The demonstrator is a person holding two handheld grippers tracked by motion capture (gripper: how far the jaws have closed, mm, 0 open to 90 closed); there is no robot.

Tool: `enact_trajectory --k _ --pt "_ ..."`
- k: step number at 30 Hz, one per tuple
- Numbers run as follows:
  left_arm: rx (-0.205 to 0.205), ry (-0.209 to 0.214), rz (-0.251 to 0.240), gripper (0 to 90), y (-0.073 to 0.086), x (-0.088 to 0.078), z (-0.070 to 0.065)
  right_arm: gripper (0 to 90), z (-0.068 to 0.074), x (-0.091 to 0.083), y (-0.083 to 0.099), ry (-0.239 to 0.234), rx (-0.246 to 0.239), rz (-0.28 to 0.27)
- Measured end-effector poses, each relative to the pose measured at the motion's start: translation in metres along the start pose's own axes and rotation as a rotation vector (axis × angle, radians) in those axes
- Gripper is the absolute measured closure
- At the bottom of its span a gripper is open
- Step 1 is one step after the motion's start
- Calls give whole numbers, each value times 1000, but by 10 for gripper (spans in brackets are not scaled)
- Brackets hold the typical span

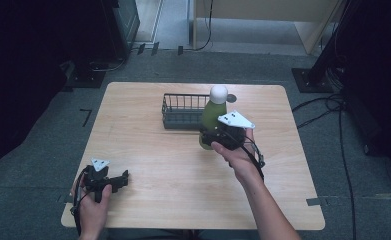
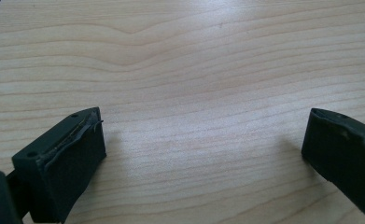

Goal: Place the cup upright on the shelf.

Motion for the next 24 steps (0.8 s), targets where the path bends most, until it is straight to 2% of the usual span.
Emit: enact_trajectory --k 3,4,16,18,21,24 --pt "-1 0 0 0 0 0 0 203 -1 2 -7 7 -2 -18" --pt "-1 0 0 0 0 0 0 203 -2 5 -15 10 -3 -40" --pt "-1 0 1 0 0 0 0 203 -11 17 -39 52 5 -75" --pt "-1 0 0 0 0 0 0 203 -14 19 -44 52 12 -96" --pt "0 0 1 0 0 0 0 203 -21 21 -55 49 62 -138" --pt "-1 -1 0 0 0 0 0 203 -25 23 -61 63 66 -150"
Point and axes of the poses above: each handheld gripper's, and its own axes: x roughly forward along the jaws, y roughly out of its underside, z roughly to its left, the point moved 10 cm from there along x, roughly forward along the jaws, and after that the axes turned 10 degrees about x, right-handed, at the moved point
